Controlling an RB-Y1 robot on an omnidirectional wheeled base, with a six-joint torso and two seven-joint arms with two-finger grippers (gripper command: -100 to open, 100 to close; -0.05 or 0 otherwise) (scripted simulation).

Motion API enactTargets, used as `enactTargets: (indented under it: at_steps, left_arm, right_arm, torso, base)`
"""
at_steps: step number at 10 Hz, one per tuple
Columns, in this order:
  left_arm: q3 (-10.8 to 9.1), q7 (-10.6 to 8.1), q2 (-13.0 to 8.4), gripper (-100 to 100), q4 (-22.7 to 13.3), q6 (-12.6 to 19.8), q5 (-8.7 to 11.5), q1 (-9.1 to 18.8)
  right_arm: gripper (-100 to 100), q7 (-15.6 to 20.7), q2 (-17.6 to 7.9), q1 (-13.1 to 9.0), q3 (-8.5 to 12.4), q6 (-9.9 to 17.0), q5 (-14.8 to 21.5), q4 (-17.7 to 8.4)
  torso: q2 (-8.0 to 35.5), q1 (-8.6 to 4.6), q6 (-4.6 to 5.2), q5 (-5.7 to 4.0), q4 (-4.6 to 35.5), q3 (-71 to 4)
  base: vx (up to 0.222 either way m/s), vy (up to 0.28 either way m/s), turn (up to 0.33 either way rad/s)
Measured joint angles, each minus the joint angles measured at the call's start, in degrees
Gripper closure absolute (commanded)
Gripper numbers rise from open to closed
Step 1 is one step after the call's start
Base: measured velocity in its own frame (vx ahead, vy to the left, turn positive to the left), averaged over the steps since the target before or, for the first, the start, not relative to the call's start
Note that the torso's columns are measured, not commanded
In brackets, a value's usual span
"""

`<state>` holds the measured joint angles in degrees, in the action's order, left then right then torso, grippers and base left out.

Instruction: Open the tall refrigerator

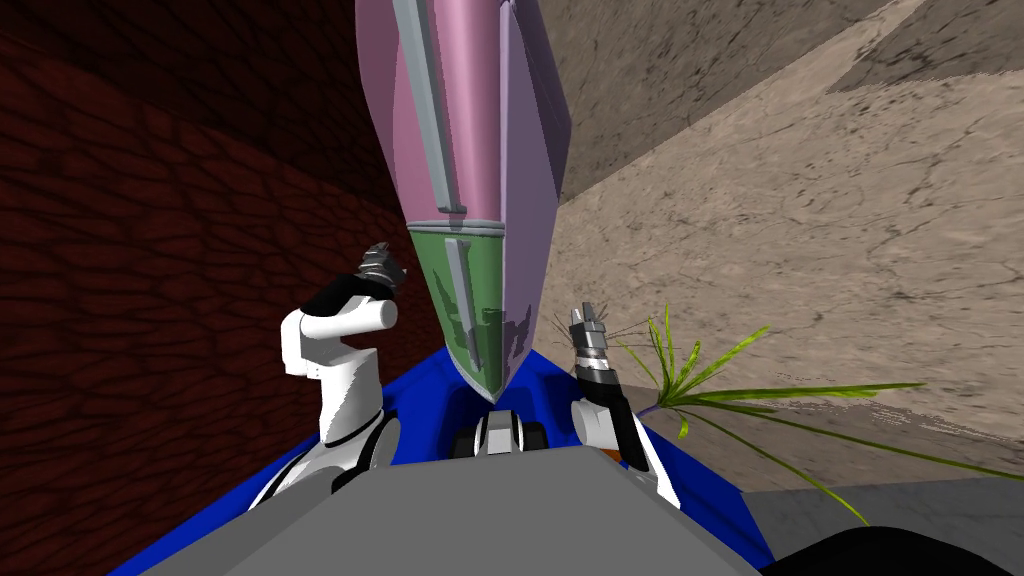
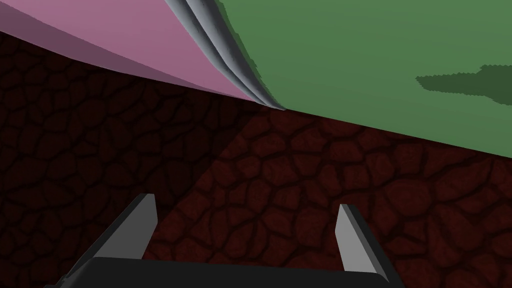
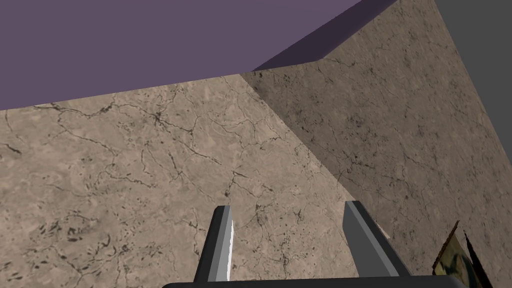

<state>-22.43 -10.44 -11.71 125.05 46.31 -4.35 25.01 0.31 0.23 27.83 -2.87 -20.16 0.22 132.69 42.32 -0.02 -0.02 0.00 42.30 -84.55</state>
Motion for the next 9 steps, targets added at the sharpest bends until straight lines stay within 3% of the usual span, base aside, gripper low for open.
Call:
enactTargets:
  at_steps: [9]
  left_arm:
    - [-4.92, 0.35, 0.29, -100, -2.05, 13.93, -1.21, 12.65]
  right_arm:
    - [0, 0.0, 0.0, 0.0, 0.0, 0.0, 0.0, 0.0]
  torso:
    - [-0.05, 0.02, 0.03, 0.0, -0.02, -0.03]
  base:
    - [-0.014, -0.047, 0.047]
